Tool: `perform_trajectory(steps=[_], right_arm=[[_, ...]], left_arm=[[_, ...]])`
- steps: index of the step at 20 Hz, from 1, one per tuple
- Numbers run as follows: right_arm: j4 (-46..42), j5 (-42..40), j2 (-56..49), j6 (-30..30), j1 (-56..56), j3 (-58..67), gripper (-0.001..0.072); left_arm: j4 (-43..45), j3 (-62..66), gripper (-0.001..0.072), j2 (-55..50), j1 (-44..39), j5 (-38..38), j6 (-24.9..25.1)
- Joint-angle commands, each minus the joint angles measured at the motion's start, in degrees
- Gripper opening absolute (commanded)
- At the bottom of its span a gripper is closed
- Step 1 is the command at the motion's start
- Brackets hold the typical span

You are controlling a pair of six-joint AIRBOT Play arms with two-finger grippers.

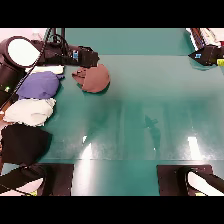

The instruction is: Fold the shirts.

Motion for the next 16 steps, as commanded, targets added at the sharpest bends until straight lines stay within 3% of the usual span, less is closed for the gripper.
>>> perform_trajectory(steps=[1,12,15,16], right_arm=[[0.0,0.0,0.0,0.02,0.0,0.04,0.0016],[0.07,-0.11,0.0,0.02,0.0,0.02,0.0016],[0.96,-3.78,0.0,0.02,0.39,0.04,0.0016],[0.87,-4.48,0.0,0.02,0.39,0.04,0.0016]], left_arm=[[0.02,0.0,0.0024,0.0,-0.02,0.0,0.02],[-1.2,0.0,0.0023,0.02,-0.02,0.02,0.0],[0.0,0.0,0.0025,-0.31,0.07,5.33,0.59],[3.17,-0.02,0.0192,-0.61,0.15,7.52,0.46]])
